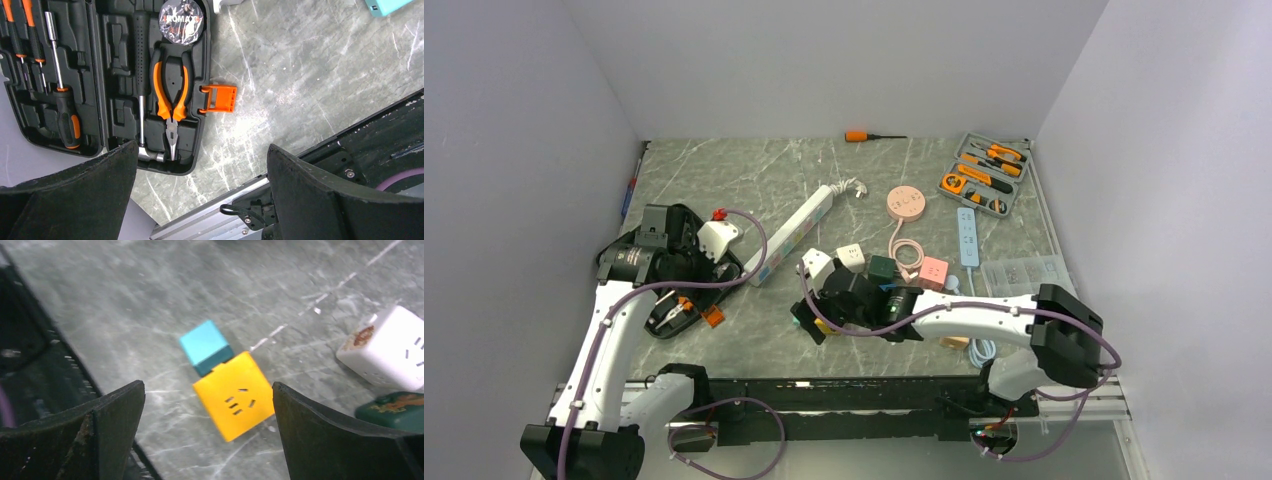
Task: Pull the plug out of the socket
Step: Remove the plug from the socket.
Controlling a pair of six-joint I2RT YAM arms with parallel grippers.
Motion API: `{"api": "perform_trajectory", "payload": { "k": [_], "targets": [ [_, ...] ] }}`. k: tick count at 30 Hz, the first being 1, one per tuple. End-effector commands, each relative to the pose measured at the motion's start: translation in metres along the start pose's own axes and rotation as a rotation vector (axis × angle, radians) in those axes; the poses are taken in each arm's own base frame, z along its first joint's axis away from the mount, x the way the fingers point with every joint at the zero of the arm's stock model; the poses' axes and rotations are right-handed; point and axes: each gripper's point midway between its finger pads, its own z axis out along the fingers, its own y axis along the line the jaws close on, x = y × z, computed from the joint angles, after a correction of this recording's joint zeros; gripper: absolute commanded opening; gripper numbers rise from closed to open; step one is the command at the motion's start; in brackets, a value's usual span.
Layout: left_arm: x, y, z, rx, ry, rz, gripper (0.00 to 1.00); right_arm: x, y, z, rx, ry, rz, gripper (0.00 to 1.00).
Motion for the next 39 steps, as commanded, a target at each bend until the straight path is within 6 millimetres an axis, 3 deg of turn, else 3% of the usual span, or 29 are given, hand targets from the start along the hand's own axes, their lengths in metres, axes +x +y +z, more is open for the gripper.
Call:
{"api": "perform_trajectory", "payload": {
  "k": [1,5,11,23,30,35,39],
  "targets": [
    [-0.008,0.002,-0.010,-0.011,-0.032,0.004,0.99,0.022,-0.024,0.018,0.017,0.007,-0.064,1.00],
    [-0.006,0.002,-0.012,-0.013,-0.029,0.008,0.99,0.030,-0.029,0.024,-0.018,-0.028,-0.059,1.00],
    [-0.007,0.002,-0.012,-0.011,-0.030,0.005,0.99,0.042,-0.010,0.029,-0.144,-0.033,-0.089,1.00],
    [-0.006,0.003,-0.012,-0.019,-0.023,0.012,0.99,0.057,-0.014,0.053,-0.119,0.031,-0.159,1.00],
    [-0.004,0.003,-0.009,-0.017,-0.022,0.015,0.99,0.065,-0.006,0.033,-0.111,0.014,-0.158,0.99],
    [-0.004,0.003,-0.008,-0.015,-0.023,0.015,0.99,0.064,0.012,0.013,-0.134,0.005,-0.170,0.99],
    [-0.004,0.003,-0.007,-0.015,-0.025,0.017,0.99,0.063,0.008,0.005,-0.100,0.018,-0.165,1.00]
  ]
}}
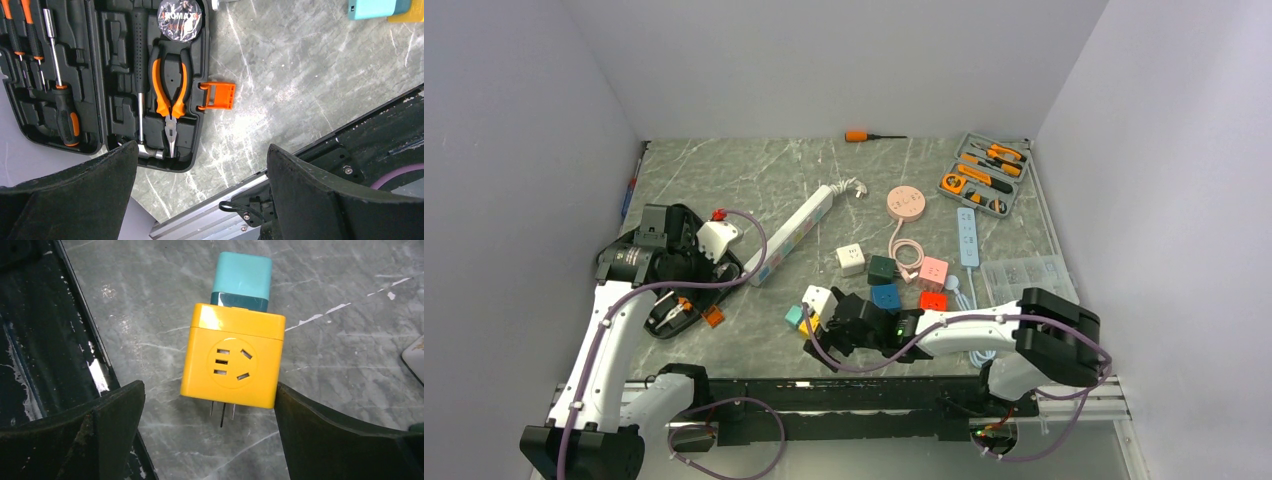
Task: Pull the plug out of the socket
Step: Remove the plug from the socket.
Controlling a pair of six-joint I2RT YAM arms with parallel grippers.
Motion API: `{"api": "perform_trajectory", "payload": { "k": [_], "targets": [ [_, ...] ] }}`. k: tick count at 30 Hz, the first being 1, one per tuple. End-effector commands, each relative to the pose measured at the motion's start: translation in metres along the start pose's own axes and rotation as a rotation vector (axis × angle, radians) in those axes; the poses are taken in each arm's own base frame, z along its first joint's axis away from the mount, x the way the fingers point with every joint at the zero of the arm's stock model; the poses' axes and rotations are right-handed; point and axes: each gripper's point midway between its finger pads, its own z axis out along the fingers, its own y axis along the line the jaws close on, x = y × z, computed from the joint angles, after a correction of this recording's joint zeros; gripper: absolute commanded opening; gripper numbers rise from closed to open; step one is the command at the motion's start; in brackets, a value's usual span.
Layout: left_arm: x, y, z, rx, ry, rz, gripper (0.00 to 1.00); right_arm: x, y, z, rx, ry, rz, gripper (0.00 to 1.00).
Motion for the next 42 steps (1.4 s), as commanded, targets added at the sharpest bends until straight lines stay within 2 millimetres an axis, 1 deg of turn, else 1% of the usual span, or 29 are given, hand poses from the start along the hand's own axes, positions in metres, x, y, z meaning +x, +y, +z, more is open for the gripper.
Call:
{"api": "perform_trajectory", "payload": {
  "k": [1,4,7,12,15,18,22,24,26,27,29,32,36,38,39,42],
  "targets": [
    [-0.006,0.004,-0.004,-0.017,-0.032,0.016,0.99,-0.013,-0.007,-0.012,0.056,-0.026,0.020,1.00],
    [-0.006,0.002,-0.005,-0.012,-0.035,0.012,0.99,-0.018,-0.017,-0.011,0.110,-0.007,0.007,1.00],
    [-0.006,0.003,-0.007,-0.017,-0.038,0.015,1.00,-0.024,-0.015,-0.005,0.101,-0.004,0.007,1.00],
    [-0.003,0.002,-0.009,-0.028,-0.036,0.024,0.99,-0.025,-0.006,0.011,0.066,-0.005,0.029,1.00],
    [-0.002,0.002,-0.009,-0.028,-0.037,0.025,0.99,-0.017,-0.004,0.021,0.058,0.011,0.032,1.00],
    [-0.003,0.002,-0.010,-0.029,-0.038,0.024,0.99,-0.004,-0.004,0.031,0.058,0.042,0.029,1.00],
    [-0.004,0.002,-0.011,-0.032,-0.047,0.029,0.99,0.007,-0.009,0.039,0.086,0.055,0.033,0.99],
    [-0.005,0.002,-0.010,-0.032,-0.060,0.033,0.99,0.009,-0.010,0.042,0.090,0.056,0.036,0.97],
    [-0.006,0.001,-0.010,-0.035,-0.071,0.034,0.99,0.011,-0.010,0.045,0.094,0.062,0.040,0.93],
    [-0.006,0.001,-0.009,-0.036,-0.072,0.035,0.99,0.014,-0.010,0.047,0.094,0.072,0.043,0.90],
    [-0.004,0.002,-0.009,-0.036,-0.064,0.041,0.99,0.018,-0.008,0.048,0.084,0.093,0.047,0.80],
    [-0.003,0.001,-0.007,-0.030,-0.060,0.051,0.99,0.024,-0.005,0.047,0.073,0.122,0.057,0.61],
    [-0.010,-0.003,-0.009,-0.008,-0.107,0.080,0.99,0.030,-0.005,0.042,0.077,0.148,0.077,0.26],
    [-0.017,-0.006,-0.011,-0.001,-0.156,0.106,0.99,0.031,-0.006,0.040,0.081,0.161,0.084,0.05],
    [-0.020,-0.009,-0.014,0.002,-0.187,0.130,0.99,0.029,-0.007,0.039,0.086,0.164,0.090,0.00],
    [-0.027,-0.018,-0.021,0.015,-0.274,0.220,0.99,0.014,-0.009,0.033,0.086,0.148,0.105,0.00]
  ]
}}
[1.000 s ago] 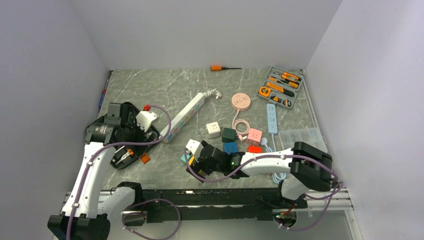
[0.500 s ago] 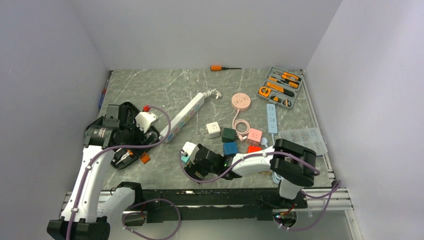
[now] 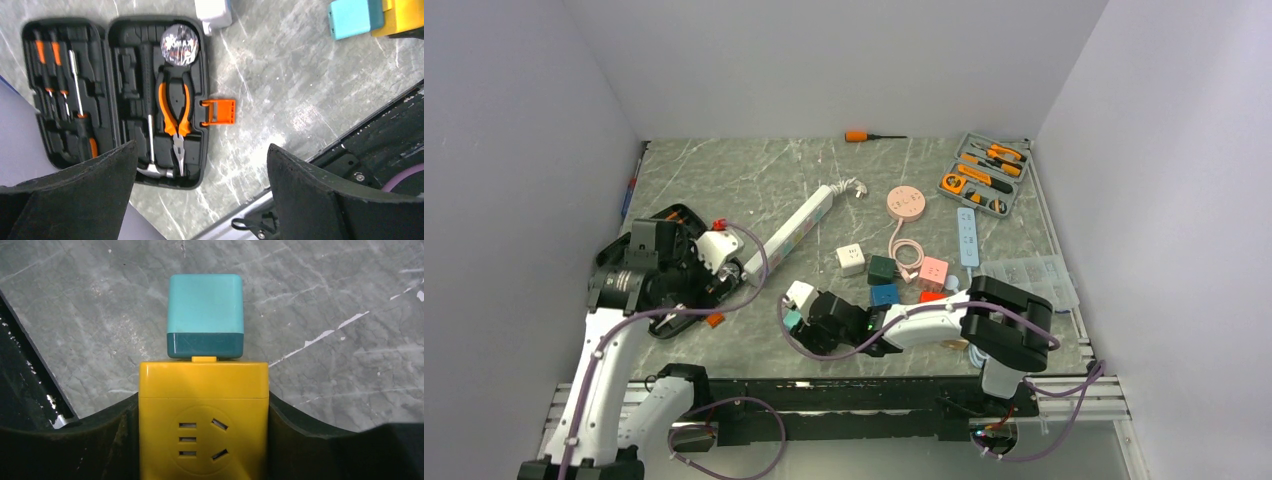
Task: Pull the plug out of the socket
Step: Remove the plug from the socket.
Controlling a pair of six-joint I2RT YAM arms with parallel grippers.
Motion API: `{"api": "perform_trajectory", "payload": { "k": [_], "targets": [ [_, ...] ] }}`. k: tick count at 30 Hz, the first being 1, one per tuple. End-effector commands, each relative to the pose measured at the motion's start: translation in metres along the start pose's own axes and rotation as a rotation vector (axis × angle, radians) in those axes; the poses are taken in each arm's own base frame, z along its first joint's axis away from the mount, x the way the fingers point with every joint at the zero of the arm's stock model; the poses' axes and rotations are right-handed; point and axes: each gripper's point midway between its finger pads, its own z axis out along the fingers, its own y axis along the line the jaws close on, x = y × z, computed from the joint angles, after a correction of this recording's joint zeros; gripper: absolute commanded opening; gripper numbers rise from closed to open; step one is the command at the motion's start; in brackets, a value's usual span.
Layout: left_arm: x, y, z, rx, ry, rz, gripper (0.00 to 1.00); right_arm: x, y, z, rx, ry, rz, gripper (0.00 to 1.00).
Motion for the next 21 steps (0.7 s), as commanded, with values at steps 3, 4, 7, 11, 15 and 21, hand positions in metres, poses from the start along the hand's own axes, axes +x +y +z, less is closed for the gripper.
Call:
{"api": "perform_trajectory", "payload": {
  "k": [3,4,7,11,15,21],
  "targets": [
    [-0.030,-0.021,-0.018,0.037,-0.263,0.257,0.99,-0.017,-0.009,-0.021,0.004,0.029,0.066,0.00],
    [-0.033,-0.026,-0.022,0.042,-0.303,0.310,0.99,-0.025,-0.011,-0.025,-0.003,0.012,0.081,0.00],
    [-0.043,-0.039,-0.033,0.034,-0.420,0.463,0.99,-0.050,-0.014,-0.039,-0.049,-0.045,0.127,0.00],
    [-0.044,-0.053,-0.039,0.034,-0.492,0.643,0.99,-0.073,-0.012,-0.055,-0.146,-0.089,0.171,0.00],
    [-0.044,-0.056,-0.039,0.049,-0.501,0.716,0.99,-0.083,-0.013,-0.070,-0.204,-0.093,0.201,0.00],
    [-0.045,-0.073,-0.041,0.103,-0.563,0.846,0.99,-0.109,0.000,-0.092,-0.326,-0.137,0.210,0.00]
  ]
}}
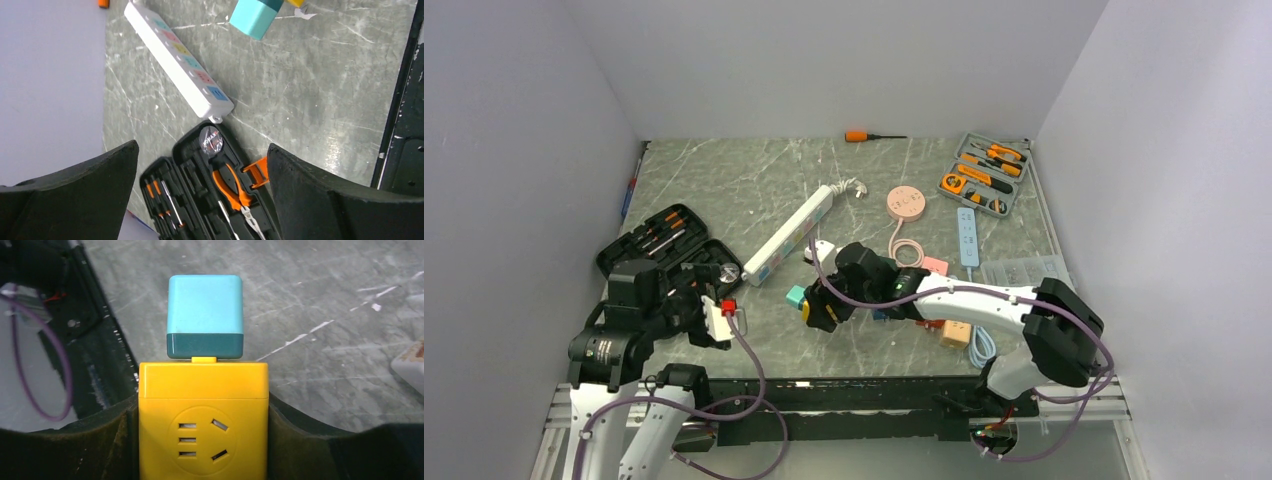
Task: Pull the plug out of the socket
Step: Remove the plug from the socket.
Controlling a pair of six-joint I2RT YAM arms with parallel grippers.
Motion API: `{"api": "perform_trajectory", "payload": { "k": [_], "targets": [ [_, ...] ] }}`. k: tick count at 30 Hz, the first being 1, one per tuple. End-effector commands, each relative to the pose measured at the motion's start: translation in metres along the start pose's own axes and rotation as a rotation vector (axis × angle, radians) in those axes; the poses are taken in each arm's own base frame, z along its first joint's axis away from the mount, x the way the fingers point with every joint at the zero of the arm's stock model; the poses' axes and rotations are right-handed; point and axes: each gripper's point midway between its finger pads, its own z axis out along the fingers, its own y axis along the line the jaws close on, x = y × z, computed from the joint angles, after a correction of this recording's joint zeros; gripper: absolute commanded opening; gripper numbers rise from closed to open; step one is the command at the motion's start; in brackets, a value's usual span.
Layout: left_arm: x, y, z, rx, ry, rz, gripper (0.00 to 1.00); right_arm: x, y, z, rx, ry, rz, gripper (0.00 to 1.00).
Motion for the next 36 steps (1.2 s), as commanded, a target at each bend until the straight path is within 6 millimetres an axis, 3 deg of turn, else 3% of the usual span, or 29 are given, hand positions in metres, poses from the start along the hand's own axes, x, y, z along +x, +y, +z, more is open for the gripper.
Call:
{"api": "perform_trajectory", "payload": {
  "k": [1,10,19,22,25,33,36],
  "targets": [
    [-0.017,-0.011,0.004,0.049,-0.109,0.185,0.99,-0.046,0.037,-0.024,-0.173,-0.097,-0.003,0.00],
    [-0.019,-0.024,0.013,0.063,-0.179,0.416,0.99,-0.071,0.057,-0.034,-0.274,-0.134,0.010,0.00],
    [-0.030,-0.009,0.032,0.043,-0.257,0.480,0.99,-0.100,0.076,-0.036,-0.359,-0.158,0.006,0.00],
    [-0.028,0.001,0.041,0.057,-0.210,0.469,0.99,-0.101,0.078,-0.035,-0.373,-0.159,0.012,0.00],
    [-0.039,0.008,0.050,0.053,-0.215,0.465,0.99,-0.099,0.078,-0.031,-0.381,-0.151,0.014,0.00],
    [-0.034,-0.006,0.068,0.104,-0.201,0.496,0.99,-0.102,0.079,-0.033,-0.401,-0.148,0.018,0.00],
    [-0.037,-0.002,0.074,0.076,-0.191,0.486,0.93,-0.104,0.081,-0.038,-0.422,-0.158,0.024,0.00]
  ]
}}
